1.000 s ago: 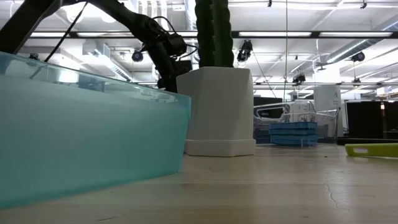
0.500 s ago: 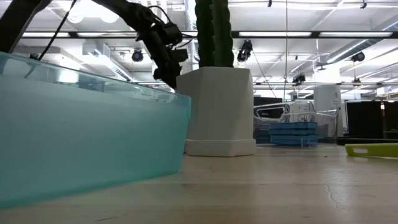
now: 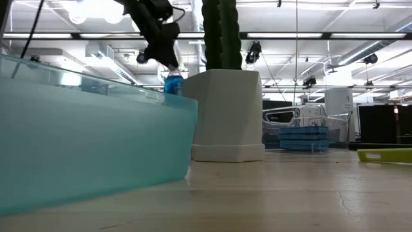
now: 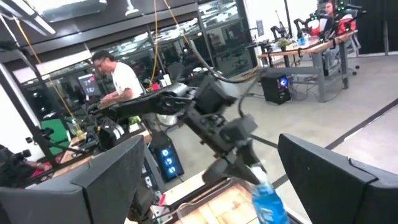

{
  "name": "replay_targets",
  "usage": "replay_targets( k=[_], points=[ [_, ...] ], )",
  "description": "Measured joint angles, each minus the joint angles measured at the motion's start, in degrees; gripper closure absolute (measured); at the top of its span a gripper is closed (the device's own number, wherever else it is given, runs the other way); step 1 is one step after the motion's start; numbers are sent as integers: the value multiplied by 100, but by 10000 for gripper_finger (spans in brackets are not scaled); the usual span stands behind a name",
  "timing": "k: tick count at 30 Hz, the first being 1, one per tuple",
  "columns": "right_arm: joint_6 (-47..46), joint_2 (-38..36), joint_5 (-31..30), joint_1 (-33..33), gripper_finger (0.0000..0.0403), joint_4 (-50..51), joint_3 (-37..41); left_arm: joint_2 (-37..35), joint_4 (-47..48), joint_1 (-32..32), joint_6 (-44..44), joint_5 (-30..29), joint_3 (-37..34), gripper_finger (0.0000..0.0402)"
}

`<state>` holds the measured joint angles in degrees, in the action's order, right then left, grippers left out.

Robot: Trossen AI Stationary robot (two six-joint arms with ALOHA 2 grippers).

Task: Pick & Place Kitchen Sink Supplies
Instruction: Put the blue liquid detergent into the left transparent bin

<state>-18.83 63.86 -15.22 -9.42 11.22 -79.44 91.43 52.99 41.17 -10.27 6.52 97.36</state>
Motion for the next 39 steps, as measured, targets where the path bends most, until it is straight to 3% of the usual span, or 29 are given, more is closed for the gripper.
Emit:
replay_targets(
  k=[7,16,21,29,39],
  points=[
    [-4,0,2,-73,37,-17,0,-514,320,45,210,-201,-9,267],
    [-20,0,4,-73,37,-101,0,-856,1085,162,381,-1127,-11,272],
    [-20,0,6,-73,37,-109,0,-856,1193,291,309,-1329,-158,270],
    [-17,0,8,-73,37,-109,0,-856,825,602,386,-1325,-1073,267],
    [-22,0,11,-73,37,-105,0,-854,-518,668,473,-1044,-2408,274]
  ],
)
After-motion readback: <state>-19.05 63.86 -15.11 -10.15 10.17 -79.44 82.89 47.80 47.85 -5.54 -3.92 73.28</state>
